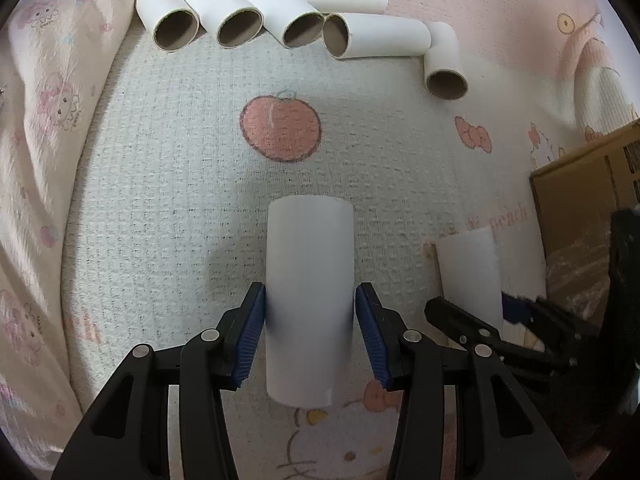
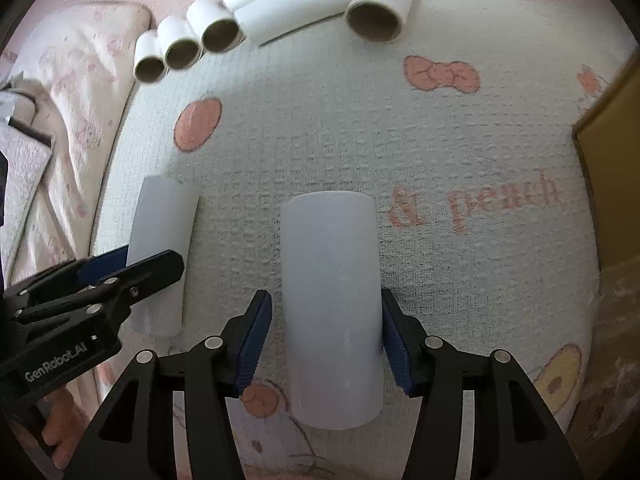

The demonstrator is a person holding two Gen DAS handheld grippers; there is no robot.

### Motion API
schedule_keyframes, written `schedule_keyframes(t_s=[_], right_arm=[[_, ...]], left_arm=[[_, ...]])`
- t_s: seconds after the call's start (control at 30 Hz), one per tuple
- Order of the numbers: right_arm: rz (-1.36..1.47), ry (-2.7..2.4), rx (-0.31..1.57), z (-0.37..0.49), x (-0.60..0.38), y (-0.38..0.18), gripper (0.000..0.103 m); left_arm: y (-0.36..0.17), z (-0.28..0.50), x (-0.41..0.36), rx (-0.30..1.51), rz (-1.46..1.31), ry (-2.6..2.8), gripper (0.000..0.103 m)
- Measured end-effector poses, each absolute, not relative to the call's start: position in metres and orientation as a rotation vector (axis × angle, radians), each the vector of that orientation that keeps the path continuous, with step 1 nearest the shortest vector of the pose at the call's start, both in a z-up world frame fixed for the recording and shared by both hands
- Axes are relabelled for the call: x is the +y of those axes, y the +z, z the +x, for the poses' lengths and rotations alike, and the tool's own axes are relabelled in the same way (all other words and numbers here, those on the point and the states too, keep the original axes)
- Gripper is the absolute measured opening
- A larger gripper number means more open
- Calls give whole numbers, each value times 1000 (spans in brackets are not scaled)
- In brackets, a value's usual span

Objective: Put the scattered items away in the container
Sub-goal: 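Lift the held tubes and carry both toward the cardboard box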

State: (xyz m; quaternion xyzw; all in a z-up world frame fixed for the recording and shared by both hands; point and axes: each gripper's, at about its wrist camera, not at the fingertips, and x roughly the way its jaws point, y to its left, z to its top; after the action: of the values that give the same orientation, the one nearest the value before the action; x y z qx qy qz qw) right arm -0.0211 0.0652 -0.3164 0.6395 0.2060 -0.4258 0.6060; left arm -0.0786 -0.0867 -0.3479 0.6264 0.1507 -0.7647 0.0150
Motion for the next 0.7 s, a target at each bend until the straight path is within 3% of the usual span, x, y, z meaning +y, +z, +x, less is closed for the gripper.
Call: schedule_keyframes(t_s=[0.13, 0.2, 0.47, 0.7], right_arm=[[1500, -1056, 395, -29, 76, -316, 49], [1488, -1078, 413, -31, 78, -315, 44], [1453, -1085, 451, -13, 67, -315, 42], [1460, -1046, 469, -20, 71, -311, 42]], left_arm=[[-350, -78, -86, 460, 1922, -2382, 48], [-349, -76, -84, 439, 1910, -2388, 48], [-351, -70, -70, 311, 1891, -2407, 48], [-349, -53, -64, 322, 1916, -2400, 47]])
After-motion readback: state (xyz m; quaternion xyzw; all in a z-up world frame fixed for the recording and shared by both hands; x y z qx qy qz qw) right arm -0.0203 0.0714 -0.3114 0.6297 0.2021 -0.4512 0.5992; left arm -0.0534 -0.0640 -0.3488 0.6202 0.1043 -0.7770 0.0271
